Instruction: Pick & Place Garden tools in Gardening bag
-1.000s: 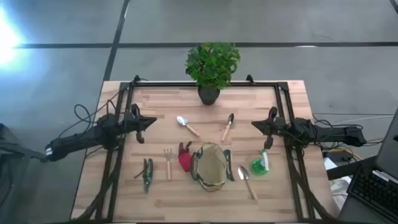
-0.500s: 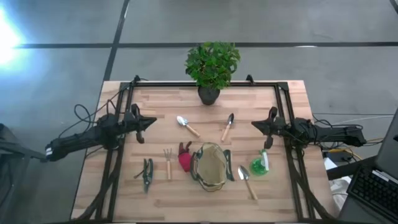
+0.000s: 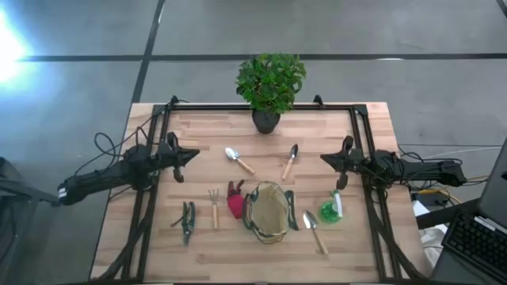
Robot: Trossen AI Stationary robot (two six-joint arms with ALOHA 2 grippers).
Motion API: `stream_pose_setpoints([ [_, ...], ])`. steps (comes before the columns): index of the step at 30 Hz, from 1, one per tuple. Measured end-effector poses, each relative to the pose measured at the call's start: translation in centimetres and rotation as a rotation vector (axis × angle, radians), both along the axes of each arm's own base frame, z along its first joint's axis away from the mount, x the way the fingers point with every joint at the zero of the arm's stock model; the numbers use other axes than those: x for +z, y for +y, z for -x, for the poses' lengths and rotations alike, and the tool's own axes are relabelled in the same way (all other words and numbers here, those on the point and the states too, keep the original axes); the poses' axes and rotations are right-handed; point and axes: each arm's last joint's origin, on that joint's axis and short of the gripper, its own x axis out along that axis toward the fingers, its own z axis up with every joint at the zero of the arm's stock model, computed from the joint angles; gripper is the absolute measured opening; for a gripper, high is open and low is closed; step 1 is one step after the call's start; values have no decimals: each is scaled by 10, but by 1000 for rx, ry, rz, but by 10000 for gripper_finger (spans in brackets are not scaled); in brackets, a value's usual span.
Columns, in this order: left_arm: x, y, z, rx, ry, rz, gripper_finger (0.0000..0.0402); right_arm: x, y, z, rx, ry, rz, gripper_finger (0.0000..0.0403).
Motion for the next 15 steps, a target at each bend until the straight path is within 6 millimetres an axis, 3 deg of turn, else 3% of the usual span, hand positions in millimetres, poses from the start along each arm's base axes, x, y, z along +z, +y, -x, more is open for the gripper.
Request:
stream_pose_setpoints([
  [6,0,0,0,0,0,0,3,5,0,0,-3,-40,41,9],
  [12,0,0,0,1,0,0,3,36,0,7,-13,-371,23,9],
  [15,0,0,0,0,-1,0,3,42,-1,10,-29,-447,-12,9],
])
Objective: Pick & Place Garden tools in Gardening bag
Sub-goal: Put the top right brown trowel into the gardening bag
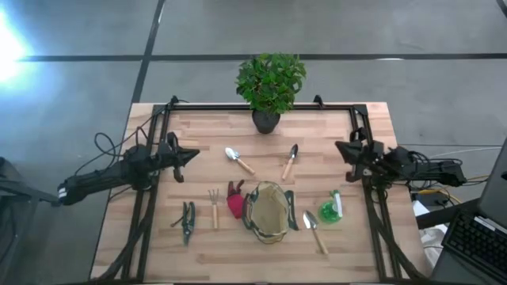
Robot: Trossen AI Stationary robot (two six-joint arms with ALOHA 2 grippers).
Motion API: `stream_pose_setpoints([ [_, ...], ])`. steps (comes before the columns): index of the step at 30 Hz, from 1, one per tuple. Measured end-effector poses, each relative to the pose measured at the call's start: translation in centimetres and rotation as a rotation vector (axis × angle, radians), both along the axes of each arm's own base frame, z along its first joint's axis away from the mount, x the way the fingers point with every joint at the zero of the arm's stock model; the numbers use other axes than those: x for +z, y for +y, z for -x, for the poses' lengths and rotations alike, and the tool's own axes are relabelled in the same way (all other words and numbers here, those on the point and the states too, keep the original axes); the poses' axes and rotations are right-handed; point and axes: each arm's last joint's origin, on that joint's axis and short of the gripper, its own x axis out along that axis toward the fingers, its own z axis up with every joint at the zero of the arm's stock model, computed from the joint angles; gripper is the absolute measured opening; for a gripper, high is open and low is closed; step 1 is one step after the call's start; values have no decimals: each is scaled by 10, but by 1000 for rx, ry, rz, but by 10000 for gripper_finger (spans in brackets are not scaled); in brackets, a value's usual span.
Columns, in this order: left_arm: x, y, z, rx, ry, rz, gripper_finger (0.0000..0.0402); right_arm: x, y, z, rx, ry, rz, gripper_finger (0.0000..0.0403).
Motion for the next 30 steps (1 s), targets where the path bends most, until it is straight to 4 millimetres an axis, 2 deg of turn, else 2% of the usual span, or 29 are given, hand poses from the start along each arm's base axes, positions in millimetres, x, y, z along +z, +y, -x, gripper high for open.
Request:
stream_pose_setpoints([
  [5,0,0,0,0,0,0,3,-14,-4,-8,-130,139,-113,9],
  [14,0,0,0,0,-3,-1,3,-35,-4,-31,-136,415,-75,8],
  [17,0,0,0,0,-3,-1,3,-27,-3,-42,-94,472,-43,8],
  [24,0,0,0,0,-3,-1,3,9,-3,-76,-90,599,37,8],
  [30,0,0,0,1,-3,-1,3,6,-8,-98,-111,870,-30,8],
])
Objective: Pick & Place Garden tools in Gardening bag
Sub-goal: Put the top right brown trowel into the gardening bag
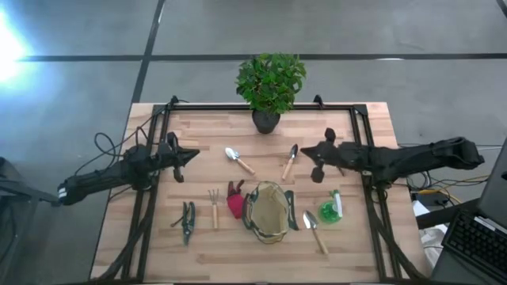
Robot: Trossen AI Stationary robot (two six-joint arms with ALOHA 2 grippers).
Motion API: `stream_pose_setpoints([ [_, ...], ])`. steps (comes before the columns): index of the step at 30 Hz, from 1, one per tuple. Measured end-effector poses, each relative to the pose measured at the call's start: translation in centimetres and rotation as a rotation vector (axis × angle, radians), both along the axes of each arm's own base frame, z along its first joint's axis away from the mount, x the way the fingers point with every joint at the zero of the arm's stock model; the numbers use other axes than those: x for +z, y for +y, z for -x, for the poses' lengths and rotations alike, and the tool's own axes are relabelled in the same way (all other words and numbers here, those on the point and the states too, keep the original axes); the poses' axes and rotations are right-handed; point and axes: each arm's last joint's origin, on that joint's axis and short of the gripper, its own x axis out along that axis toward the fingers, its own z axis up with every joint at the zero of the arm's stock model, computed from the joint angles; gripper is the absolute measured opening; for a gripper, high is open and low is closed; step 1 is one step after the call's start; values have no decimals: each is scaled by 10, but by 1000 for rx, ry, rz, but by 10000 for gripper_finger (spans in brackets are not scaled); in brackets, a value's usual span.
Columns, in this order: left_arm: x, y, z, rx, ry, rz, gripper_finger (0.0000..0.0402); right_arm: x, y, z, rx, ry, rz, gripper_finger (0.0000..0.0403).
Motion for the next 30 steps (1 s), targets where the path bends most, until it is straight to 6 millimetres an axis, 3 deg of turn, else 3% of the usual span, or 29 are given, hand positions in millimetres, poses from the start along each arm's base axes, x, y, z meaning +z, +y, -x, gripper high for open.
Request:
stream_pose_setpoints([
  [7,0,0,0,0,0,0,3,9,-12,-21,-58,269,-50,9],
  [14,0,0,0,0,0,0,3,13,-29,-49,96,569,-53,40],
  [23,0,0,0,0,0,0,3,-18,-36,-78,349,785,64,121],
  [30,0,0,0,0,2,1,3,-48,-37,-88,475,930,125,152],
])
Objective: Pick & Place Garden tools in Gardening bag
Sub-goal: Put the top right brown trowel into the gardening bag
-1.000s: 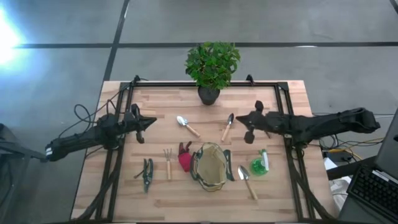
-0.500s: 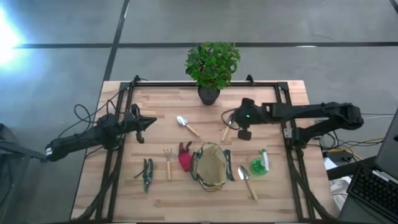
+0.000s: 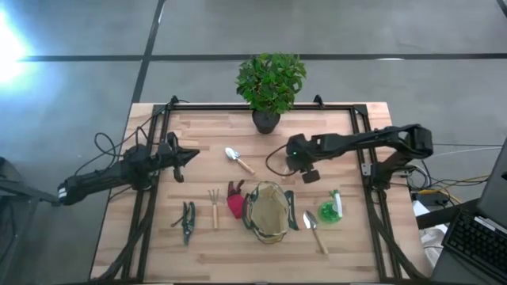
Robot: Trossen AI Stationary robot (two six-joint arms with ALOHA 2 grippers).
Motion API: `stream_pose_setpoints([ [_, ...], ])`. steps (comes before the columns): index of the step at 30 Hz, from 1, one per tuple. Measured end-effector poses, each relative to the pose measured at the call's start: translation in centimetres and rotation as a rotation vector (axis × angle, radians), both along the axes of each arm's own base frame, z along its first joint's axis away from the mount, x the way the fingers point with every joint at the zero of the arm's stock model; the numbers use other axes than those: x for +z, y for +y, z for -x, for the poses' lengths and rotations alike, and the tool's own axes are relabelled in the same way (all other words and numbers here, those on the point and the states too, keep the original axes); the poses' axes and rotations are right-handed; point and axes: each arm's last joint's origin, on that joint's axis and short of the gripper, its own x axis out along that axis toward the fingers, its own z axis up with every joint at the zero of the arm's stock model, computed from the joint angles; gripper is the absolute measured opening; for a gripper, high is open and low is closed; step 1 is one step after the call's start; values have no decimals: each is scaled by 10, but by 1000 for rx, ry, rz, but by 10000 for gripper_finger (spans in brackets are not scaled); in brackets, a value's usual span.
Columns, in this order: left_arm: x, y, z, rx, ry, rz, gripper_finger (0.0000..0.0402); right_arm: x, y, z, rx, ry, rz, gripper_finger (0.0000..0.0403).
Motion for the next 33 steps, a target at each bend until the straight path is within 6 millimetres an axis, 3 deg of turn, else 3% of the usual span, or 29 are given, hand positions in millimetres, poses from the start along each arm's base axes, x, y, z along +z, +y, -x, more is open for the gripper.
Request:
stream_pose_setpoints([
  [4,0,0,0,0,0,0,3,-10,-2,-8,46,46,10,164],
  [14,0,0,0,0,0,0,3,-13,-5,-34,45,59,-23,171],
  [28,0,0,0,0,-3,-1,3,-29,9,-39,31,152,-103,131],
  [33,0,0,0,1,0,0,3,-33,10,-37,-43,151,-128,89],
])
